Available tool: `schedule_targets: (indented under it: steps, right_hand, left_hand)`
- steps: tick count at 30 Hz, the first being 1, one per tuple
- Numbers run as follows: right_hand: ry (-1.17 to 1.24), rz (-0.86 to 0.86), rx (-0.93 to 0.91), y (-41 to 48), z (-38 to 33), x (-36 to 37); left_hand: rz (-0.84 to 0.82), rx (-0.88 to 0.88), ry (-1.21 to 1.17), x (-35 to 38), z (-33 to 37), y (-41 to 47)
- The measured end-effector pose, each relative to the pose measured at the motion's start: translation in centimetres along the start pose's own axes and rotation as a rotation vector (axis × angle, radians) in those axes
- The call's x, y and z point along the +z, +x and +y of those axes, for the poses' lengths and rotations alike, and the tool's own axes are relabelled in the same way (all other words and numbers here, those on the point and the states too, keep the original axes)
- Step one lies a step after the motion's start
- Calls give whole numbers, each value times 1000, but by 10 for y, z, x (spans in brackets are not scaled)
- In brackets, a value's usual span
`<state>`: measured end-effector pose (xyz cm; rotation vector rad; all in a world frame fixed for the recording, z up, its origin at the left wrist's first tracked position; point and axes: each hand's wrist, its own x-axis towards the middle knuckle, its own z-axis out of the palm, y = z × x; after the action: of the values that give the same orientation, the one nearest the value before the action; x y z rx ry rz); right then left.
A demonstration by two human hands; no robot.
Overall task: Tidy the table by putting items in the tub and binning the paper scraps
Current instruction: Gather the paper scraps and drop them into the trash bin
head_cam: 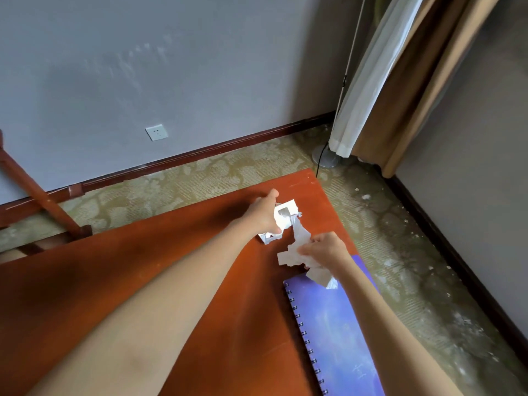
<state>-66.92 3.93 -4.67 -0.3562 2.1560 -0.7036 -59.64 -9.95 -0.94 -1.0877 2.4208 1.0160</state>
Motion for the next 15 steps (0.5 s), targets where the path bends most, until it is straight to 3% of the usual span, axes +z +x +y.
schedule_targets:
  steps: [7,15]
  right_hand:
    - [3,-14,-14,2,7,-4]
    - [-108,-26,-92,-8,-6,-3]
  left_hand:
    - [136,-3,59,13,7,8]
    - [302,1,-75,16,-2,-8]
